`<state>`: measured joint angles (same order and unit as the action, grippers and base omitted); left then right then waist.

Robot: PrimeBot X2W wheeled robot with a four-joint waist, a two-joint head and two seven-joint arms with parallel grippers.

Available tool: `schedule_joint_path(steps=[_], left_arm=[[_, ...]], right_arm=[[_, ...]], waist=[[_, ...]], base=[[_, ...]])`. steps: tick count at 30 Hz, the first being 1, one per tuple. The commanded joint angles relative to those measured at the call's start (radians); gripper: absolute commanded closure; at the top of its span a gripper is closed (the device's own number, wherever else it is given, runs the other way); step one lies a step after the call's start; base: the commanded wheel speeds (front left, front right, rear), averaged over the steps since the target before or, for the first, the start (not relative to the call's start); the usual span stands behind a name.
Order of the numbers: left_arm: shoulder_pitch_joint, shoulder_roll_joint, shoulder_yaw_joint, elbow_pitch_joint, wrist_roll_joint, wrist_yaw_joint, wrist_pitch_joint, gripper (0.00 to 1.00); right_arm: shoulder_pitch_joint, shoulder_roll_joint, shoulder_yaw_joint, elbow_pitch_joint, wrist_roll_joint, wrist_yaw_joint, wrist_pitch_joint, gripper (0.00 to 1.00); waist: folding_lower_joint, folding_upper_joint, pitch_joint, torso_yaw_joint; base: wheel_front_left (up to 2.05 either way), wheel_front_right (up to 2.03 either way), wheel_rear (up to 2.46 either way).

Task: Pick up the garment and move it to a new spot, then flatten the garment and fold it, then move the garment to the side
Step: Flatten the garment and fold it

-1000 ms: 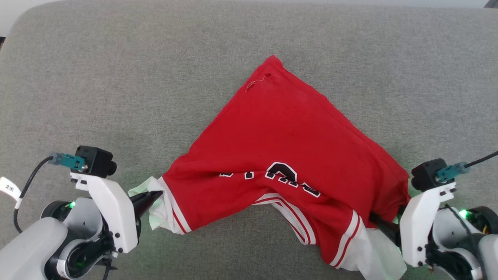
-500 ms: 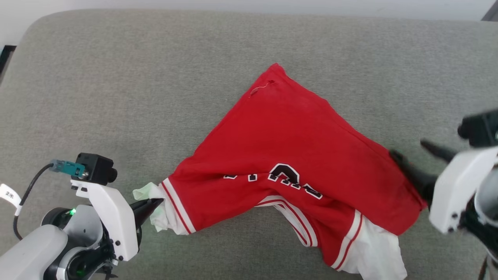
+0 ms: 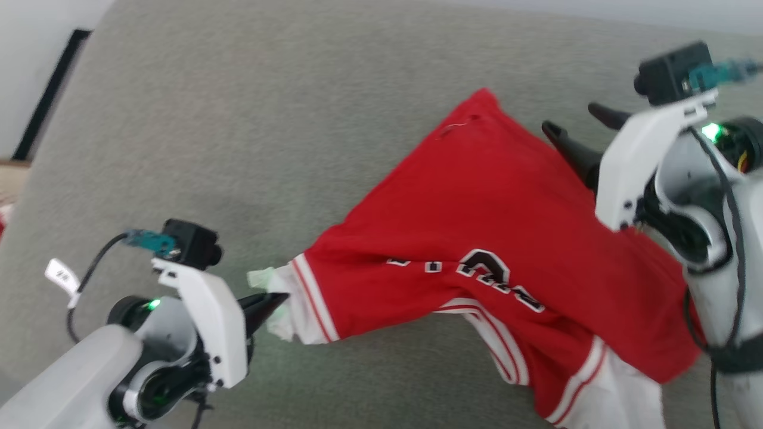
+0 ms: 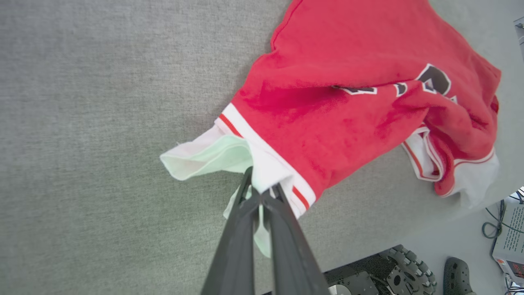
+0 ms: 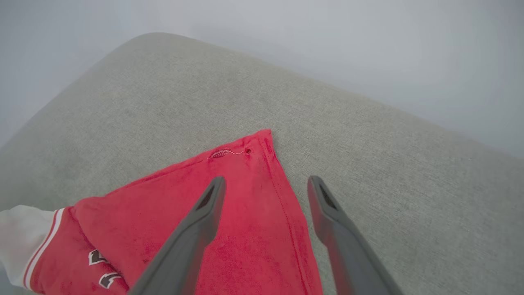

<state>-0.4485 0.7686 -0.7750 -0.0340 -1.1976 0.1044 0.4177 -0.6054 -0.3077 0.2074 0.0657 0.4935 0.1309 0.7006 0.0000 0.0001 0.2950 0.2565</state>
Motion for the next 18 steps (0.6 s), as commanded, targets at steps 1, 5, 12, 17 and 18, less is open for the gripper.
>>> schedule_joint_path(steps=[1, 5, 12, 17, 18], left_arm=[[-0.022, -0.015, -0.005, 0.009, 0.005, -0.01, 0.006, 1.0], [-0.059, -0.064, -0.019, 0.046, 0.012, -0.037, 0.004, 1.0], [-0.103, -0.134, -0.042, 0.114, 0.021, -0.088, -0.003, 1.0], [-0.13, -0.174, -0.055, 0.155, 0.026, -0.117, -0.006, 1.0], [-0.133, -0.181, -0.056, 0.162, 0.026, -0.122, -0.006, 1.0]], right_arm=[[-0.038, -0.001, 0.013, 0.055, 0.015, 0.0, -0.012, 0.0], [-0.152, -0.023, 0.072, 0.218, 0.037, -0.001, -0.033, 0.0], [-0.319, -0.057, 0.193, 0.492, 0.054, -0.001, -0.029, 0.0], [-0.398, -0.061, 0.275, 0.659, 0.058, 0.0, 0.009, 0.0], [-0.406, -0.059, 0.291, 0.692, 0.063, 0.0, 0.024, 0.0]], waist=[[0.0, -0.0001, 0.018, 0.04], [0.0, -0.0001, 0.043, 0.102], [0.0, -0.0001, 0.088, 0.192], [0.0, -0.0001, 0.117, 0.242], [0.0, -0.0001, 0.122, 0.25]], base=[[0.0, 0.0, 0.0], [0.0, 0.0, 0.0], [0.0, 0.0, 0.0], [0.0, 0.0, 0.0], [0.0, 0.0, 0.0]])
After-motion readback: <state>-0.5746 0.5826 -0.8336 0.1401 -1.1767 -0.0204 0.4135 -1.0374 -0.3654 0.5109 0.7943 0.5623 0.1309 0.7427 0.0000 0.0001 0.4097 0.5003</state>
